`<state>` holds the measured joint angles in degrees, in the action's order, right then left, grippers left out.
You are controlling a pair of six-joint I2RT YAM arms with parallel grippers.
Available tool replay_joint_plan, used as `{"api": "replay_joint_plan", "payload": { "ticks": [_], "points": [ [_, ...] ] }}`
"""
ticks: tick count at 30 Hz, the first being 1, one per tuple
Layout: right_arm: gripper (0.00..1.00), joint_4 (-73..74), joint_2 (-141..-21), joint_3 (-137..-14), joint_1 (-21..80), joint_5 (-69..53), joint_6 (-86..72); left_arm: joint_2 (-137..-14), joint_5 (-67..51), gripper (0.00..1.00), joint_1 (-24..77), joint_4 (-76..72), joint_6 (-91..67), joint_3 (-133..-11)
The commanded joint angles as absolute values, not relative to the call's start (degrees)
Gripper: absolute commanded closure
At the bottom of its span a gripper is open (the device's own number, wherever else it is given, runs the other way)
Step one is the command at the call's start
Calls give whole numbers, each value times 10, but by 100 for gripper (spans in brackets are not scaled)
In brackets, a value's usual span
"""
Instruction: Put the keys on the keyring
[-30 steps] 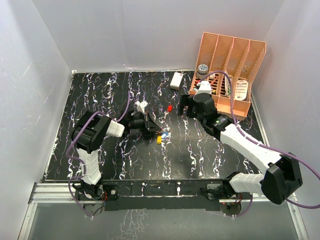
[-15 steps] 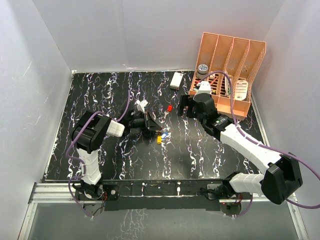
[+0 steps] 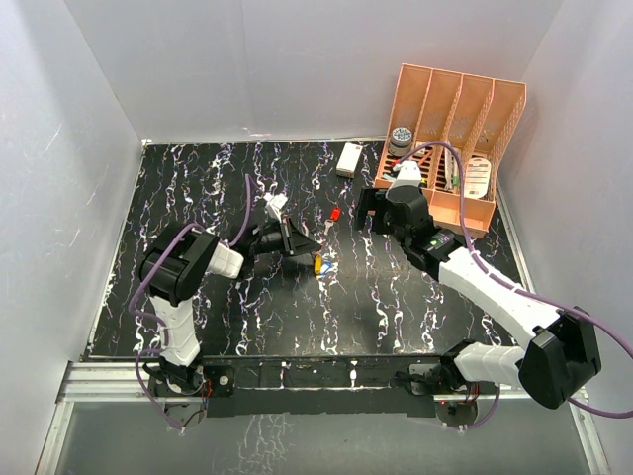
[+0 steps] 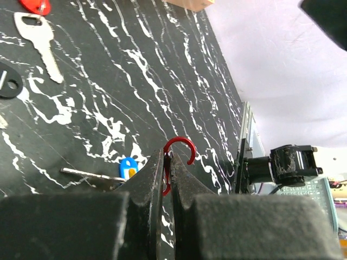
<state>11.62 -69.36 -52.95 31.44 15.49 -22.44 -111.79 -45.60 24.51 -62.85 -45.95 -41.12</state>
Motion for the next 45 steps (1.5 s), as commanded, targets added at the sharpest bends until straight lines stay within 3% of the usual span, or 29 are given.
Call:
{"api": "replay_joint_plan", "payload": {
  "ticks": [1,12,20,26,32,45],
  "points": [
    [15,86,-676,-523,311,161,-222,-1045,-456,100,248,-746,-449,-373],
    [16,95,-683,-509,310,133,-225,-902,-411,100,247,-714,-395,-331],
    [26,85,-710,-483,314,51,-244,-824,-342,100,241,-731,-368,-298],
    [35,79,-758,-489,343,19,-248,-825,-353,100,217,-771,-421,-290],
    [37,64,-793,-503,355,51,-256,-856,-379,100,180,-864,-493,-275],
    [51,128,-1032,-716,355,145,-269,-859,-399,100,162,-886,-511,-268]
  ]
}}
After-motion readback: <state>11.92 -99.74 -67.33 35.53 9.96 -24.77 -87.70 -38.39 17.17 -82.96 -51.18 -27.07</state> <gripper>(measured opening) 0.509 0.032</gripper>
